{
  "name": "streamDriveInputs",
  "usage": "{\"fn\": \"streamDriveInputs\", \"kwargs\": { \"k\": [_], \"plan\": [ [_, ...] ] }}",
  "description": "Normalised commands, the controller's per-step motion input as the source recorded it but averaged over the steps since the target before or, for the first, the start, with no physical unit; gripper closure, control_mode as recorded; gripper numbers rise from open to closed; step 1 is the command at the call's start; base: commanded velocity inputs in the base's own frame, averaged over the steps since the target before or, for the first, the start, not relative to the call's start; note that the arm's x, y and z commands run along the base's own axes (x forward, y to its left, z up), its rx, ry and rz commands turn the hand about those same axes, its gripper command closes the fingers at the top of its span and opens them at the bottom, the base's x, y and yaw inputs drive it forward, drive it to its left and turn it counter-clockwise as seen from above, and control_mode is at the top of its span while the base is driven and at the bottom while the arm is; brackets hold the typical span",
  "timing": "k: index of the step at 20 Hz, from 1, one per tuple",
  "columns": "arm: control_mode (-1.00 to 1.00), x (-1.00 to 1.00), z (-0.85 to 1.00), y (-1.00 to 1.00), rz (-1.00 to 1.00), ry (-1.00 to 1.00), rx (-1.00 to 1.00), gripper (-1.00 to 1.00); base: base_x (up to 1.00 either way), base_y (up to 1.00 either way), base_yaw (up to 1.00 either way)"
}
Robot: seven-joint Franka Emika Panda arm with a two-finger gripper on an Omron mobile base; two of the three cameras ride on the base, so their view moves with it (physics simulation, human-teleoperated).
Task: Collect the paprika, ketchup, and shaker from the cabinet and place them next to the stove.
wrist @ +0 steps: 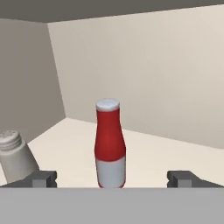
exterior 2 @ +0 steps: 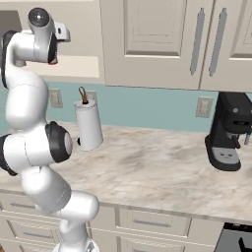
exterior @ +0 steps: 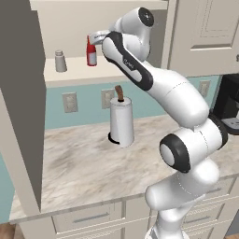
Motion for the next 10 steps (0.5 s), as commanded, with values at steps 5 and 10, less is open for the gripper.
{"fn": "streamDriveInputs", "kwargs": {
  "k": [5, 10],
  "plan": [
    [-1.0, 0.3, 0.0, 0.15, 0.0, 0.0, -0.03, -1.0, 0.0, 0.0, 0.0],
    [-1.0, 0.29, 0.0, 0.0, 0.0, 0.0, 0.0, -1.0, 0.0, 0.0, 0.0]
  ]
}}
